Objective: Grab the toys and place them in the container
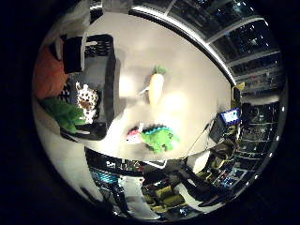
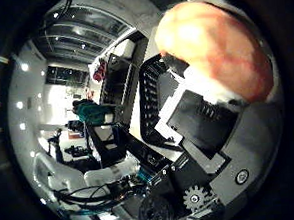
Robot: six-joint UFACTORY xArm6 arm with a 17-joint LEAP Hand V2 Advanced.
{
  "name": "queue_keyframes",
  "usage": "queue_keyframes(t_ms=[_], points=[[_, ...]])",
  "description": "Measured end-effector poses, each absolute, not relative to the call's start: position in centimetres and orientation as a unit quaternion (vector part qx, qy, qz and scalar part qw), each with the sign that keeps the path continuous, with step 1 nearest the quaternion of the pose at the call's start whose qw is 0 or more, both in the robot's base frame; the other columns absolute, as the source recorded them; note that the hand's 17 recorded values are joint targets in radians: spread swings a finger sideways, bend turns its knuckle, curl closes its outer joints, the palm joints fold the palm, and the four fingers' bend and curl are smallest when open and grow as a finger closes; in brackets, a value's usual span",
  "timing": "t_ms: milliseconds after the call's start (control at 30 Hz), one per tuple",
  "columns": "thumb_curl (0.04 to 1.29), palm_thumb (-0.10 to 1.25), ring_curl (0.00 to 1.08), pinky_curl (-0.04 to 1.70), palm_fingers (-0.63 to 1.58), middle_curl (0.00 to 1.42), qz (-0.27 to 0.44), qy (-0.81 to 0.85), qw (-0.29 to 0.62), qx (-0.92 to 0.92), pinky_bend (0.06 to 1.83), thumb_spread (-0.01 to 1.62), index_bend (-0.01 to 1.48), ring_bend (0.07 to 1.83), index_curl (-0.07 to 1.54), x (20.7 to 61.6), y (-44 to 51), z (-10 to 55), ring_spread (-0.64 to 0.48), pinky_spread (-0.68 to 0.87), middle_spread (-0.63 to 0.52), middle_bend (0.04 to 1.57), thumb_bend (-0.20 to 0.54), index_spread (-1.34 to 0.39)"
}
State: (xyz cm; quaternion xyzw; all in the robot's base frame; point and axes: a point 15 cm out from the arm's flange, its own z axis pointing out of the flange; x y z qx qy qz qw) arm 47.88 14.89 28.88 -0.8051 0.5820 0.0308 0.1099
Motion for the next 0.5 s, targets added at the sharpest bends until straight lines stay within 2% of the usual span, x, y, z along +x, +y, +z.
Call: queue_keyframes(t_ms=[67,100,167,233,367,500], points=[[0.65,0.84,0.43,0.85,-0.01,0.43,0.047,0.573,0.089,-0.813,0.94,0.94,0.57,1.06,0.55,46.9,15.2,27.6,-0.15,-0.24,-0.15,0.81,-0.021,-0.45],[0.64,0.83,0.41,0.83,-0.08,0.42,0.055,0.566,0.081,-0.819,0.89,0.96,0.58,0.97,0.54,46.5,15.3,27.1,-0.12,-0.15,-0.13,0.78,-0.023,-0.47],[0.60,0.82,0.28,0.69,-0.07,0.35,0.070,0.549,0.069,-0.830,0.74,1.00,0.54,0.75,0.46,45.7,15.5,26.3,-0.01,0.11,-0.09,0.63,-0.025,-0.50],[0.57,0.81,0.23,0.60,-0.07,0.32,0.077,0.539,0.063,-0.836,0.63,1.02,0.49,0.61,0.43,45.4,15.5,25.9,0.08,0.29,-0.06,0.53,-0.024,-0.51],[0.54,0.83,0.20,0.50,0.01,0.30,0.084,0.531,0.058,-0.841,0.53,1.04,0.41,0.48,0.39,45.0,15.2,25.7,0.13,0.43,-0.04,0.41,-0.019,-0.52],[0.52,0.84,0.19,0.44,0.07,0.29,0.085,0.534,0.056,-0.839,0.49,1.04,0.34,0.41,0.36,45.1,14.0,25.9,0.15,0.47,-0.04,0.34,-0.021,-0.52]])
